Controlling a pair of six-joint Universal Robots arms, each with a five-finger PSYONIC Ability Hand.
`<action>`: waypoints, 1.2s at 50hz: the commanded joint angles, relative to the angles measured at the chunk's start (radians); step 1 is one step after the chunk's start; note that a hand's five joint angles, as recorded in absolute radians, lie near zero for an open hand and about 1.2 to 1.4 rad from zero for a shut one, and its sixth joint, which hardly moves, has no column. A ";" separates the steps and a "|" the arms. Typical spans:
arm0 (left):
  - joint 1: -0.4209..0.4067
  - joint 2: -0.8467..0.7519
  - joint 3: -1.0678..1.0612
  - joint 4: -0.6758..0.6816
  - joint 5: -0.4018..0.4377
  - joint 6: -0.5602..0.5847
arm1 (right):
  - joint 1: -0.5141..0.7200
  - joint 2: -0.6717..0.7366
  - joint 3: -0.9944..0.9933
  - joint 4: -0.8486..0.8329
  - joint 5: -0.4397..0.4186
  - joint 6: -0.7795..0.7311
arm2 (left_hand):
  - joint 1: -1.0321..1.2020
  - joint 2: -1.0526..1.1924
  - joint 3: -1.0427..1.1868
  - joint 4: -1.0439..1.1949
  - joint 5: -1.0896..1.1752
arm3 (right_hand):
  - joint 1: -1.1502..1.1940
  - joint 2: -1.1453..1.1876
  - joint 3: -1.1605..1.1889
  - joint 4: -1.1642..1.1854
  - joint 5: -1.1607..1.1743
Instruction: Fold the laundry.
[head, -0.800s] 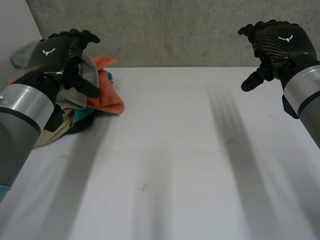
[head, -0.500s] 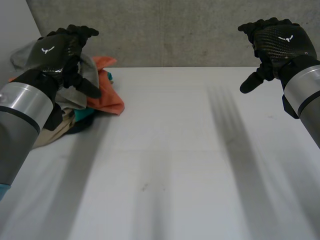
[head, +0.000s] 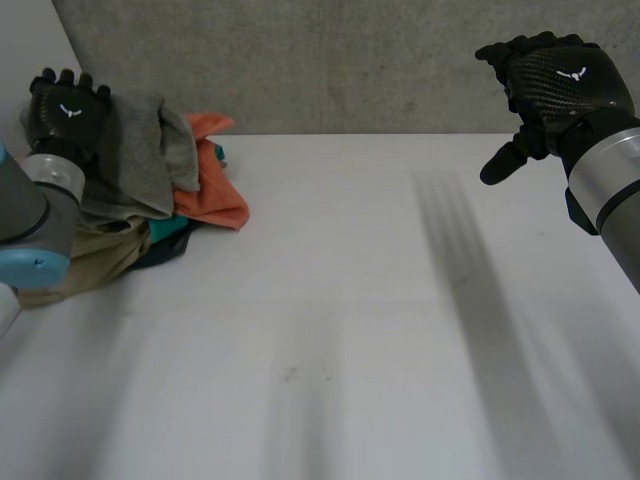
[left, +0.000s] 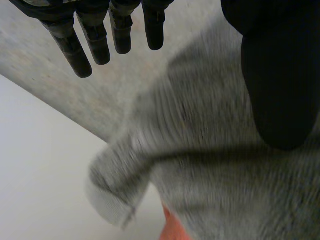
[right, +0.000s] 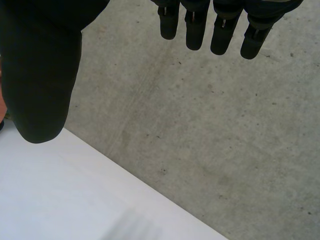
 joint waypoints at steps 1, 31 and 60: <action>0.016 -0.127 0.142 -0.006 0.060 -0.064 | -0.025 -0.002 0.001 0.004 -0.005 0.001 | 0.259 0.260 0.258 0.263 0.240 | -0.043 -0.030 -0.034 -0.029 -0.049; -0.503 0.190 -0.117 -0.121 0.063 -0.615 | -0.098 -0.006 -0.029 0.026 -0.008 -0.001 | 1.193 1.194 1.192 1.197 1.174 | -0.043 -0.030 -0.034 -0.029 -0.049; -0.439 0.472 -0.429 -0.355 -0.078 -0.555 | -0.075 0.221 -0.147 0.308 -0.168 -0.335 | 0.025 0.026 0.024 0.029 0.006 | -0.043 -0.030 -0.034 -0.029 -0.049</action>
